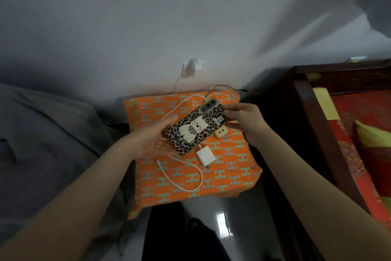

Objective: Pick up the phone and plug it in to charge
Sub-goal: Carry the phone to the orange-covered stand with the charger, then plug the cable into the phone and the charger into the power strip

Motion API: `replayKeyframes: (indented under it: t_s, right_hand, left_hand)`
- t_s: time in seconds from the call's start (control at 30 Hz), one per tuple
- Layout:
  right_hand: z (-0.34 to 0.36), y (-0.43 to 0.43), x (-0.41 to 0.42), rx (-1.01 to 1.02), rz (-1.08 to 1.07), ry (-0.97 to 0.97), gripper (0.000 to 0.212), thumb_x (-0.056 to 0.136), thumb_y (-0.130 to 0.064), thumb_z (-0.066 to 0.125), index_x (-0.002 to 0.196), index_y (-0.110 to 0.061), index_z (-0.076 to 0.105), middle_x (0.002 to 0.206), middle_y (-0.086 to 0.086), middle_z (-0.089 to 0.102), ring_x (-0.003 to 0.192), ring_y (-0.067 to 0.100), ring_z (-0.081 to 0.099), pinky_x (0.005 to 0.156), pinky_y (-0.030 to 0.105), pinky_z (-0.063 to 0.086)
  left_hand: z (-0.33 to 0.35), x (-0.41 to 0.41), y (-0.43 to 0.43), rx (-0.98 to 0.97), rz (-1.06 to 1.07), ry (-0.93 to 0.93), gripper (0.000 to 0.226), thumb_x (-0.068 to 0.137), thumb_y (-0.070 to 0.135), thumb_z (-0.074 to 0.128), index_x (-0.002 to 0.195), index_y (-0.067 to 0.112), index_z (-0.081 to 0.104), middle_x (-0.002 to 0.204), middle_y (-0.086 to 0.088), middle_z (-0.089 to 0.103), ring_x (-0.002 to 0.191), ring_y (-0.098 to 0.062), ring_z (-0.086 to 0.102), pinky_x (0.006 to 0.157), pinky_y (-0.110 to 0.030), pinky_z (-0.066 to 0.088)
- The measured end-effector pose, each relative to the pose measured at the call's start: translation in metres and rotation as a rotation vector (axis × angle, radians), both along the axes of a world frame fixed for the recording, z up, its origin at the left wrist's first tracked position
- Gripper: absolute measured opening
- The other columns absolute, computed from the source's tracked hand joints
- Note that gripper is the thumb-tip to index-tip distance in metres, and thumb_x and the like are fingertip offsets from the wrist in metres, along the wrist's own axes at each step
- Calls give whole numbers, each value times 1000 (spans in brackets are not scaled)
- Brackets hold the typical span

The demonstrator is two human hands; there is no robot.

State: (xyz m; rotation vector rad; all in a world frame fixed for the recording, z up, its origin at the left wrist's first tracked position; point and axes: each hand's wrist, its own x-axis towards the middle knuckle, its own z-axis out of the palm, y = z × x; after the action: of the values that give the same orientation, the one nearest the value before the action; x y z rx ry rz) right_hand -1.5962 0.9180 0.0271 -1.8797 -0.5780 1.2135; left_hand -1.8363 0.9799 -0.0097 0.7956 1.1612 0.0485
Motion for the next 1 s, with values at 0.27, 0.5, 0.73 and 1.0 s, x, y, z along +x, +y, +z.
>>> replayKeyframes:
  t_s: [0.27, 0.5, 0.73, 1.0]
  right_hand:
    - [-56, 52, 6, -76, 152, 40, 17, 87, -1, 62, 95, -12, 72, 88, 5, 72, 80, 15, 67, 57, 20, 53]
    - [-86, 80, -8, -19, 291, -16, 15, 88, -4, 63, 95, -11, 74, 79, -3, 73, 77, 13, 69, 65, 24, 58]
    - [-151, 20, -65, -147, -21, -186, 13, 86, -19, 65, 86, -9, 73, 73, 4, 70, 62, 13, 59, 64, 32, 52]
    - [-208, -26, -175, -159, 473, -382, 25, 80, -40, 65, 64, -32, 48, 65, -16, 50, 58, 0, 46, 55, 18, 34]
  left_hand:
    - [-60, 21, 61, -104, -344, -53, 50, 51, 67, 75, 89, 34, 75, 101, 1, 76, 92, -18, 72, 72, -32, 59]
    - [-91, 26, 64, -71, -286, -75, 47, 64, 49, 79, 105, 37, 60, 103, 6, 75, 93, -16, 71, 74, -31, 59]
    - [-116, -16, 50, -120, 202, -54, 64, 57, 46, 82, 114, 25, 64, 103, -1, 76, 96, -23, 71, 73, -38, 59]
    - [-123, -31, 48, -154, 556, -47, 56, 73, 33, 75, 123, 13, 59, 116, -14, 69, 102, -32, 68, 88, -50, 53]
